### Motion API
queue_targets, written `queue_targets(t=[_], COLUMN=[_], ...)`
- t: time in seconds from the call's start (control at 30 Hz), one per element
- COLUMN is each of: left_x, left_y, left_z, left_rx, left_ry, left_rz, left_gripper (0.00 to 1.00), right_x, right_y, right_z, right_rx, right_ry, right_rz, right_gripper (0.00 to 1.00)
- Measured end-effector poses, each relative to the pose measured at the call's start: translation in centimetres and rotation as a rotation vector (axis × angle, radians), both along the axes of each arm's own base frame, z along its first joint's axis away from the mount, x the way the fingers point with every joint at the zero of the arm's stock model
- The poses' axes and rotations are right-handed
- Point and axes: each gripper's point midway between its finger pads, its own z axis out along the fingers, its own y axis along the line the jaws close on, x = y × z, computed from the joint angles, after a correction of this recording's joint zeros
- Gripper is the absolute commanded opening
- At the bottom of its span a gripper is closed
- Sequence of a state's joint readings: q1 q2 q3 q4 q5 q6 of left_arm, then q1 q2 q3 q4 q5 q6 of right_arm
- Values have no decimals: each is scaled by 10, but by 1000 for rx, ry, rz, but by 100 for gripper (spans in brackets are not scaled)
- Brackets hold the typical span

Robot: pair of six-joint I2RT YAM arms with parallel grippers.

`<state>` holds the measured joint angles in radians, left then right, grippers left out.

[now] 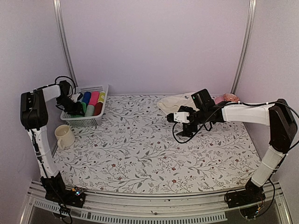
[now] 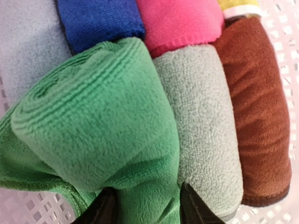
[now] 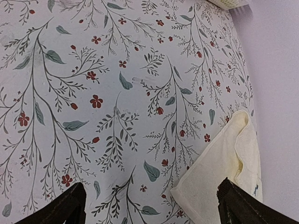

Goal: Roll the towels
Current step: Place the towel in the bin.

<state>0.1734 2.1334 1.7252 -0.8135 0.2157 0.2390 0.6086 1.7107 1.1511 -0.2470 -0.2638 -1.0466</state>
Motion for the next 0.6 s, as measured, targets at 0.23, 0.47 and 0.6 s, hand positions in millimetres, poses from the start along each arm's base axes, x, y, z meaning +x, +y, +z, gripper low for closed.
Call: queue_targets(t=[0.23, 0.47, 0.6], left_x=[-13, -14, -16], left_y=[-6, -3, 0], left_z=[-9, -14, -14], left_rx=[-97, -110, -95], left_ry=[33, 52, 64], left_rz=[0, 33, 62], left_gripper=[50, 77, 85], right_x=[0, 0, 0], right_y=[0, 0, 0], right_z=[0, 0, 0], right_rx=[0, 0, 0], right_ry=[0, 1, 1], right_rz=[0, 0, 0], right_gripper=[99, 99, 99])
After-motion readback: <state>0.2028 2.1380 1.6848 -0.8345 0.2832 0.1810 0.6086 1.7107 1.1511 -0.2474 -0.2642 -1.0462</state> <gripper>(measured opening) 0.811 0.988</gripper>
